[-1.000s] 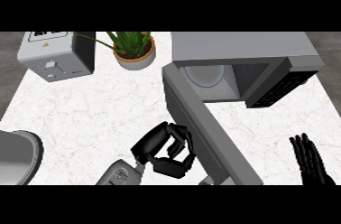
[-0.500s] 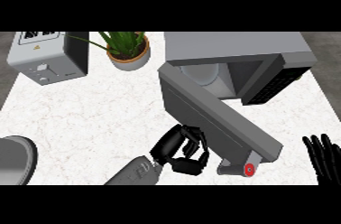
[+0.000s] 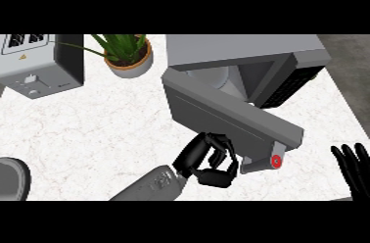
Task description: Pick up the milk, place it into the microwave and close the microwave
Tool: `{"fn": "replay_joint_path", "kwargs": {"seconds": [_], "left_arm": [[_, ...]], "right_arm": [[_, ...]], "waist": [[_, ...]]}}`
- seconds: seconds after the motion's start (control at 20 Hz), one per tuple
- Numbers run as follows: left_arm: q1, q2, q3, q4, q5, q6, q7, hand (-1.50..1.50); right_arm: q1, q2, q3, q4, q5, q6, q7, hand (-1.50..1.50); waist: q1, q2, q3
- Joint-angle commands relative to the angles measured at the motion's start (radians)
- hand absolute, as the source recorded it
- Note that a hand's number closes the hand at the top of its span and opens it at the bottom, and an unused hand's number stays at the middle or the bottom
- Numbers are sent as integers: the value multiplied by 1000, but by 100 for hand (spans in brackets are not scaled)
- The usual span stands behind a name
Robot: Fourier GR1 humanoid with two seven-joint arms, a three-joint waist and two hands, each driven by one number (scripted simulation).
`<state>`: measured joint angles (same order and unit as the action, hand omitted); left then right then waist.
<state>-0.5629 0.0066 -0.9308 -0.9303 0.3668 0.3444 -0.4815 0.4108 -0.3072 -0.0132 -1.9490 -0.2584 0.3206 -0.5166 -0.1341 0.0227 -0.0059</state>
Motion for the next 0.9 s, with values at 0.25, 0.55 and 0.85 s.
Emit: {"fn": "replay_joint_path", "kwargs": {"seconds": [0.25, 0.55, 0.85], "left_arm": [[-77, -6, 2, -21, 190, 214, -56, 150], [-182, -7, 27, 11, 296, 296, -22, -150], [-252, -7, 42, 64, 374, 360, 29, -150]], "right_arm": [[-28, -86, -41, -86, -40, 38, 81, -150], [-81, -111, -87, -101, -81, 33, 100, -150], [-161, -199, -214, -138, 20, -21, 96, -150]], "waist": [[-51, 10, -2], [-84, 20, 1], [-128, 26, -1]]}}
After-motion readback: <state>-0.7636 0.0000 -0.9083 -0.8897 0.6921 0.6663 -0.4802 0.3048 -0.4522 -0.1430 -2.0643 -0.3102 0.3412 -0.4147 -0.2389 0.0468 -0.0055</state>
